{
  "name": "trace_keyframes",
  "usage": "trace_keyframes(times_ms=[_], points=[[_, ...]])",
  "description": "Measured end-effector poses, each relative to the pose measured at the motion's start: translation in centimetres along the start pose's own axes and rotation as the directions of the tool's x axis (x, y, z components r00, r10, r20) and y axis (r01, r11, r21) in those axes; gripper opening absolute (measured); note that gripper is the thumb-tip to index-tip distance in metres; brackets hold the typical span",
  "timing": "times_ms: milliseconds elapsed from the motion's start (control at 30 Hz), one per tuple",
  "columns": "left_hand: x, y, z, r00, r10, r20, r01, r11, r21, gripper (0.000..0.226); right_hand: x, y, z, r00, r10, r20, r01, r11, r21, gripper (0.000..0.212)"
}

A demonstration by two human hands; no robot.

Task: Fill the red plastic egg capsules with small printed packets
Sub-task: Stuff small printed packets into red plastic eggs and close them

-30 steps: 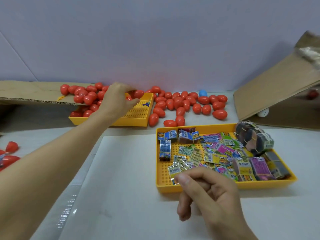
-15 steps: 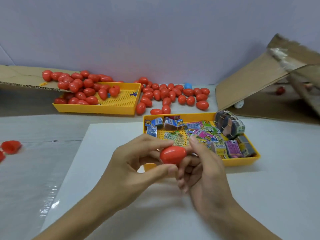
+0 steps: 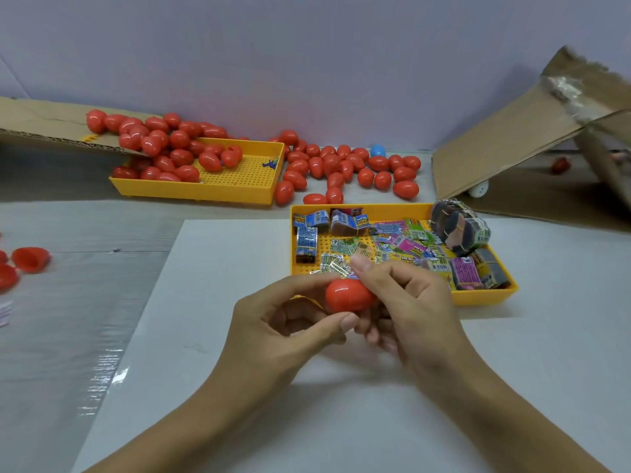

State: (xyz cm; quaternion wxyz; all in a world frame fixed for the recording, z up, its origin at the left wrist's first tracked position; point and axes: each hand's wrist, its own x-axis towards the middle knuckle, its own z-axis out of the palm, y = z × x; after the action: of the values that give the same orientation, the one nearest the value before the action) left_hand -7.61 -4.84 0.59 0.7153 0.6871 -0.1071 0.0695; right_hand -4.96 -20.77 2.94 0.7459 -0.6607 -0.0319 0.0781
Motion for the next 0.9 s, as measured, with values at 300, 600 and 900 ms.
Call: trace_keyframes(times_ms=[300,600,900], points=[[0.21,0.44,0.02,0.999,-0.03,-0.035,0.028,0.997,-0.066,0.038,0.12,0.07,-0.08,1.0,0.025,0.011,-0.025,1.0,-0.016,0.042],[0.38,0.3,-0.28,0.998,-0.052,-0.044,0.048,0.994,-0.094,0.041,-0.02,-0.13,-0.24,0.994,-0.104,0.04,0.104,0.994,-0.019,0.021],[0.42,0.27,-0.37,0.998,-0.036,-0.052,0.028,0.99,-0.135,0.038,-0.32,-0.58,-0.31,0.978,-0.202,0.059,0.208,0.97,-0.122,0.026]])
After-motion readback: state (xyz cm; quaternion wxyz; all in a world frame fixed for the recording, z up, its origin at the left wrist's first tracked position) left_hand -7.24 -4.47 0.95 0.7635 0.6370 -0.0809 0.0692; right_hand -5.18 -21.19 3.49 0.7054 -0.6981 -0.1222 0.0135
